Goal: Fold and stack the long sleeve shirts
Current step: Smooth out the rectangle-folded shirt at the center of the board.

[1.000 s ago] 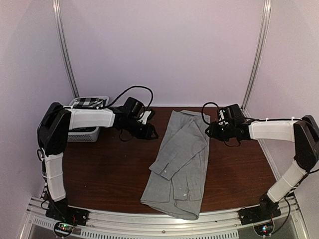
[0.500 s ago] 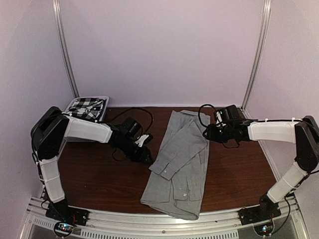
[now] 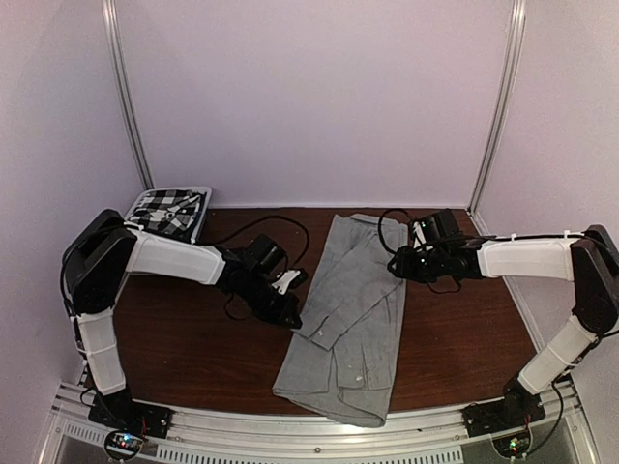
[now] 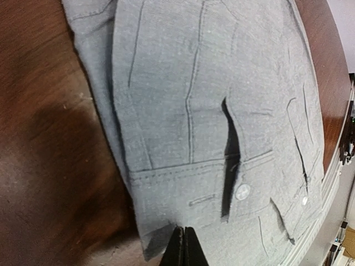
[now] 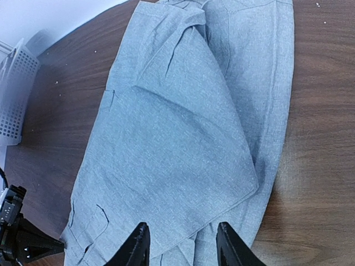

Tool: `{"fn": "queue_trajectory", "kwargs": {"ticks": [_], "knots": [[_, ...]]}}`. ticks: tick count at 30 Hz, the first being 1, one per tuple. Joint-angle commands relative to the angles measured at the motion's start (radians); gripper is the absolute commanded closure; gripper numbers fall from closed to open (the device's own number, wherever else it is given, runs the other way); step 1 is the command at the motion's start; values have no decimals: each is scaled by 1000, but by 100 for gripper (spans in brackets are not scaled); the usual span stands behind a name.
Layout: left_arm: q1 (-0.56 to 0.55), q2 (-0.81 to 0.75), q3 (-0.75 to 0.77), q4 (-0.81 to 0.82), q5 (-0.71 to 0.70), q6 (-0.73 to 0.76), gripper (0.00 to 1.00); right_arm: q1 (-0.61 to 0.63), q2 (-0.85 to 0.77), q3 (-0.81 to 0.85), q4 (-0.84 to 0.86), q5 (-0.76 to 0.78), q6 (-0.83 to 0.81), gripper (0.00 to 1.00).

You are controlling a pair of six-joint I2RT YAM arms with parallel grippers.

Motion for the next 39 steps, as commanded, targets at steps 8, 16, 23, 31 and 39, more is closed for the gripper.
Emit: {"fn": "queue_trajectory", "kwargs": {"ticks": [8, 16, 23, 31, 39], "knots": [[-24, -82, 19, -78, 96, -14, 100, 15, -45, -12, -23, 29, -10, 58], [-21, -83, 34, -115, -8, -15, 92, 166, -21, 8, -50, 22, -31, 56], [-19, -58, 52, -113, -51, -27, 73, 346, 31, 22, -65, -14, -13, 52], [-11, -22, 62, -103, -80, -18, 66, 393, 77, -57, 87, -181, 90, 52], [-7, 9, 68, -82, -55, -6, 66, 406, 117, -131, 240, -289, 177, 52]]}}
